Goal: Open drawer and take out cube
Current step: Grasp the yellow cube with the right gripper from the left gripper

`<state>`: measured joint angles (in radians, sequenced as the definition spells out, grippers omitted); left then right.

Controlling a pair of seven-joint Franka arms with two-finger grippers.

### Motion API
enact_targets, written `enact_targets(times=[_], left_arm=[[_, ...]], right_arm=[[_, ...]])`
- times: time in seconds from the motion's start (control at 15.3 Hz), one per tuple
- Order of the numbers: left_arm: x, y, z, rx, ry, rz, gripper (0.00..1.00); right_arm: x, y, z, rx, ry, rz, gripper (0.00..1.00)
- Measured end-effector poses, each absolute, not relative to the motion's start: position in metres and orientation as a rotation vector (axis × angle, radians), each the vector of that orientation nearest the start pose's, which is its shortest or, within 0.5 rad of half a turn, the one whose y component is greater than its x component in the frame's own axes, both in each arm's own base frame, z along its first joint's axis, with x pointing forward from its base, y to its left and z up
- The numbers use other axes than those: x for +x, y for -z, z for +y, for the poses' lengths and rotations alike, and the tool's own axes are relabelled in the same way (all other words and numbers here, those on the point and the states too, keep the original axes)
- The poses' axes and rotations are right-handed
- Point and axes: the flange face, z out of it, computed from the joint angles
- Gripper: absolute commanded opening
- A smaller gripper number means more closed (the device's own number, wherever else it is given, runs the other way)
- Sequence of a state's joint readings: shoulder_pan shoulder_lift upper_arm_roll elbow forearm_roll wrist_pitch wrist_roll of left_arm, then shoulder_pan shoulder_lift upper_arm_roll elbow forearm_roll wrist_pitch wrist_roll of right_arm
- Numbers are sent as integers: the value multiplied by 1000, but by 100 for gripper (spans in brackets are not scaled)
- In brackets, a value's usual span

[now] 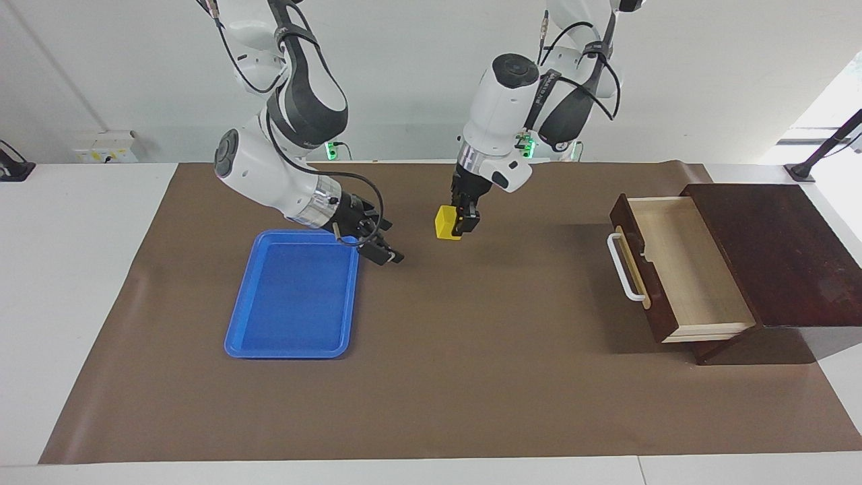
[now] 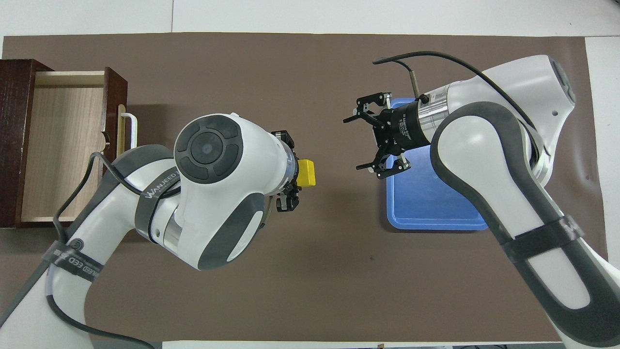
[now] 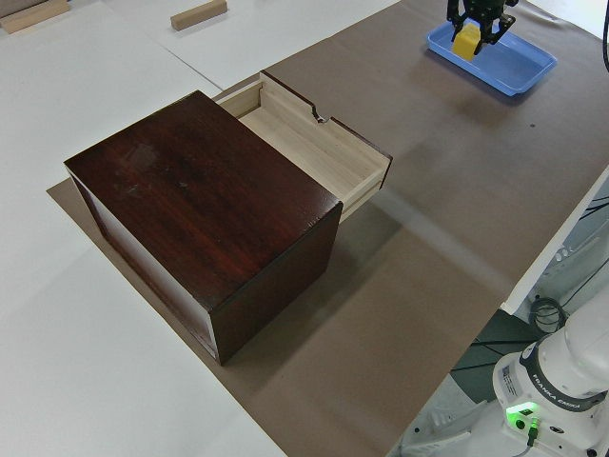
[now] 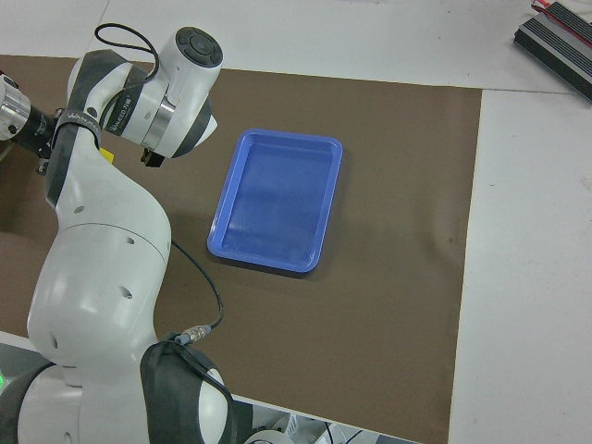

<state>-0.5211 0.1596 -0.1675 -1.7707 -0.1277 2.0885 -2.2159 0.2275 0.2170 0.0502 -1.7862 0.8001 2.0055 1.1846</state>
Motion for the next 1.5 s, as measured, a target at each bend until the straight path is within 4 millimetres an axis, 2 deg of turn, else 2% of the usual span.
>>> enact_targets(times=[0.13, 0.33, 0.46, 0.59, 0.65, 0.91, 1.11, 1.5], left_arm=[[484, -479, -398, 2031, 183, 2140, 0], [486, -486, -405, 1972, 172, 2105, 0], [485, -488, -410, 1940, 172, 2101, 0], [484, -487, -412, 1929, 172, 2100, 0], [484, -484, -411, 1925, 172, 2102, 0], [484, -480, -411, 1925, 170, 2103, 0], [480, -476, -413, 1931, 170, 2100, 0], [474, -471, -418, 1946, 173, 2092, 0]], right_arm=[[585, -435, 216, -2041, -680, 1497, 100], [572, -413, 216, -2066, -742, 1509, 100], [564, -407, 215, -2075, -770, 1512, 100], [558, -407, 219, -2076, -783, 1507, 100], [552, -408, 230, -2081, -790, 1499, 100], [548, -403, 243, -2075, -747, 1519, 100], [547, -399, 244, -2069, -730, 1533, 100], [555, -409, 241, -2020, -696, 1538, 100]])
